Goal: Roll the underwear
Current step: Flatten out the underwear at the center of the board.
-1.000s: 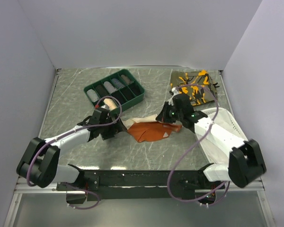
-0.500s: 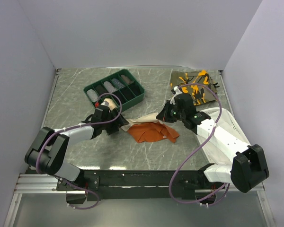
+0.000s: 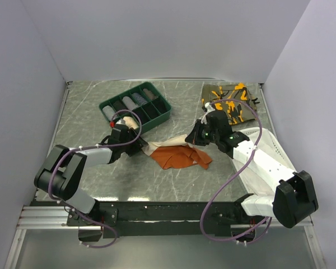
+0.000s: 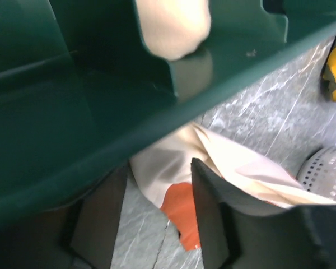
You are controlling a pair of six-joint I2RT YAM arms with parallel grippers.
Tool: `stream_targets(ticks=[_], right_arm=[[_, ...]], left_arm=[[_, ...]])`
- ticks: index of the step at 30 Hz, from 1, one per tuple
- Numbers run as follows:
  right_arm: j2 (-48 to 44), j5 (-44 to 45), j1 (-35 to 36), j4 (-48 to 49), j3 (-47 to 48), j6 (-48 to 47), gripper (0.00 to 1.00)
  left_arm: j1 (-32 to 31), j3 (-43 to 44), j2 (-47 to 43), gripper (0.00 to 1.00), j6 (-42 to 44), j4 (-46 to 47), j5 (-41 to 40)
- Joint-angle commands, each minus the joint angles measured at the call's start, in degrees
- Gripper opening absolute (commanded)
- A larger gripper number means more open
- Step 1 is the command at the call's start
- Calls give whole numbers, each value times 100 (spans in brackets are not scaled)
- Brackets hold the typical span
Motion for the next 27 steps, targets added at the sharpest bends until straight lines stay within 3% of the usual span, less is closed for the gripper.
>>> stream_targets(ticks=[1, 14, 20, 27], right_arm=[[70, -36, -9, -4, 363, -92, 0], [44, -71, -9, -83, 539, -83, 0], [-307, -62, -9, -302, 741, -224, 0], [-1054, -97, -9, -636, 873, -320, 0]], left_arm=[[17, -53, 224, 53, -14, 311, -202], [17, -106, -83, 1, 47, 110, -369], [17, 96, -952, 1, 495, -619, -562], [17, 448, -2893, 1, 1111, -2245, -572]])
